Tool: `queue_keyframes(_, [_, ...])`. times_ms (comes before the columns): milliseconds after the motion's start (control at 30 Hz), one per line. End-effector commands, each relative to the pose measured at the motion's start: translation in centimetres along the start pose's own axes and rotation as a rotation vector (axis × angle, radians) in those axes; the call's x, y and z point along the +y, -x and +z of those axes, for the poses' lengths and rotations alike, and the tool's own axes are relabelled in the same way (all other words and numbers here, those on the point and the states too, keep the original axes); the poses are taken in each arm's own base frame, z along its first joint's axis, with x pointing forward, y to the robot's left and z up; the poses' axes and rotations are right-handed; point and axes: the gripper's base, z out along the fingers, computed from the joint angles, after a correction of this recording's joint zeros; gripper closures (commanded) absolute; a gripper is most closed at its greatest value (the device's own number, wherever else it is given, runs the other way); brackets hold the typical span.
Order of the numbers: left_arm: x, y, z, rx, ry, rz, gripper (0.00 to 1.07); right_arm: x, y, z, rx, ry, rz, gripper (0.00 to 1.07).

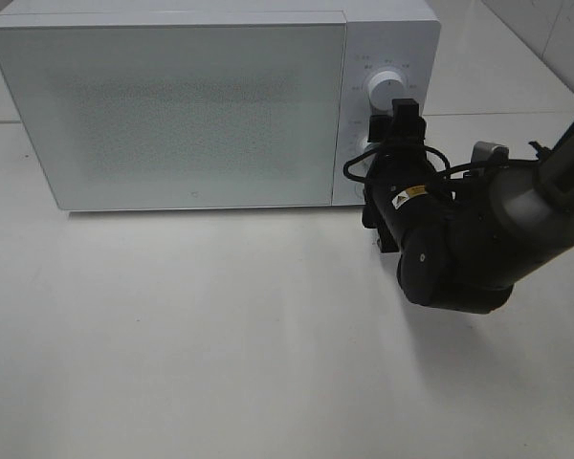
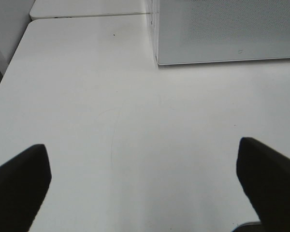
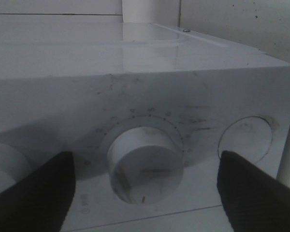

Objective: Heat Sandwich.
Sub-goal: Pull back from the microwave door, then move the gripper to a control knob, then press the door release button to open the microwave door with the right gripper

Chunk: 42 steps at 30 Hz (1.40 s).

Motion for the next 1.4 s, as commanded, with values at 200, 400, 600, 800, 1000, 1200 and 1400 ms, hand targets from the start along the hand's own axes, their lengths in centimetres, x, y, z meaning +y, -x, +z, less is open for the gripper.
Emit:
queue_keyframes(200, [-0.1,-0.2,-0.3,-0.023,-0.004,-0.01,0.05,1.5,0.0,-0.2,-0.001,0.129,-0.035,0.29])
queue_keyframes(400, [-0.1,-0.2,-0.3,-0.023,-0.004,-0.01,0.05,1.0,0.6,-1.9,0.051,0.102,-0.084,0.31])
queue_keyframes(600, [-0.1,-0.2,-0.3,-0.023,-0.004,-0.01,0.05,0.5,1.3,-3.5,0.085,0.067,-0.119,0.31])
queue_keyframes(800, [-0.1,-0.2,-0.3,-0.023,-0.004,-0.01,0.05,0.7,2.2,-5.7,0.133,0.045,-0.181,0.31])
queue_keyframes(1000, [-0.1,-0.2,-0.3,-0.023,-0.004,-0.01,0.05,0.8,2.3,-7.4,0.248,-0.145,-0.401,0.31])
queue_keyframes(1200, [-0.1,-0.2,-0.3,-0.023,-0.004,-0.01,0.05,1.2,2.3,-8.6,0.346,-0.259,-0.619,0.31])
queue_keyframes(1400, [-0.1,-0.2,-0.3,-0.023,-0.004,-0.01,0.05,2.6,2.1,-10.0,0.517,-0.261,-0.986,0.31])
